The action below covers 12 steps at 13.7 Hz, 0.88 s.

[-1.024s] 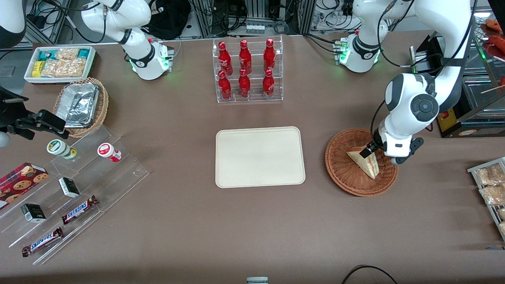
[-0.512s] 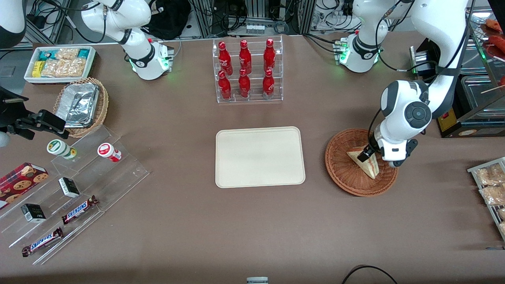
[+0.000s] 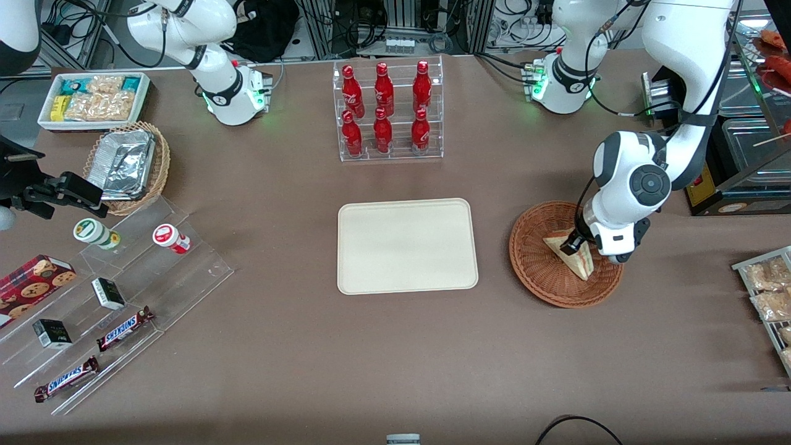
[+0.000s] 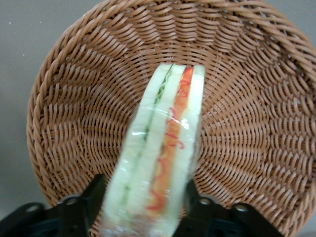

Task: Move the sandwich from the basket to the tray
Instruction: 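Lower the left gripper and close it on the sandwich's crust edge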

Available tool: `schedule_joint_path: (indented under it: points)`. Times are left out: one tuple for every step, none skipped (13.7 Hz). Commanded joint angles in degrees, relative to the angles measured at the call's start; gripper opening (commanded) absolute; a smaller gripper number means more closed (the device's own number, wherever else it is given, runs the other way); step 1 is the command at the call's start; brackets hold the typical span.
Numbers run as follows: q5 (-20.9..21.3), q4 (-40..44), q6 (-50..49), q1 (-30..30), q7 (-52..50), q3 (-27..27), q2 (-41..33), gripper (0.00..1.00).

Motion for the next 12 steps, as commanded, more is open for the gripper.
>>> schedule_joint_path:
  points:
    - [0.6, 1.7, -0.5, -0.4, -2.6, -0.2, 0.0, 0.06]
    - [0.7, 3.1, -3.5, -0.8, -2.2, -0.2, -0.5, 0.06]
    - [0.7, 5.8, -8.3, -1.2, -1.6, -0.2, -0.7, 0.06]
    - [0.7, 9.1, -14.0, -1.2, 0.0, -0.3, -0.7, 0.06]
    - [0.6, 12.6, -19.8, -1.3, 2.3, -0.8, -0.7, 0.06]
    - [0.6, 16.2, -25.7, -1.3, 5.1, -2.3, -0.5, 0.06]
    - [0.6, 18.4, -28.8, -1.3, 7.3, -3.2, -0.3, 0.05]
    - [0.7, 18.8, -29.7, -1.3, 9.7, -4.6, -0.3, 0.05]
    - [0.7, 18.8, -29.8, -1.3, 12.8, -6.0, -0.5, 0.05]
    - [0.8, 18.8, -30.4, -1.9, 16.5, -7.0, -0.5, 0.05]
    - [0.8, 19.1, -30.7, -3.0, 20.5, -7.3, -0.1, 0.04]
    - [0.8, 19.3, -30.5, -4.3, 23.2, -7.3, 0.3, 0.04]
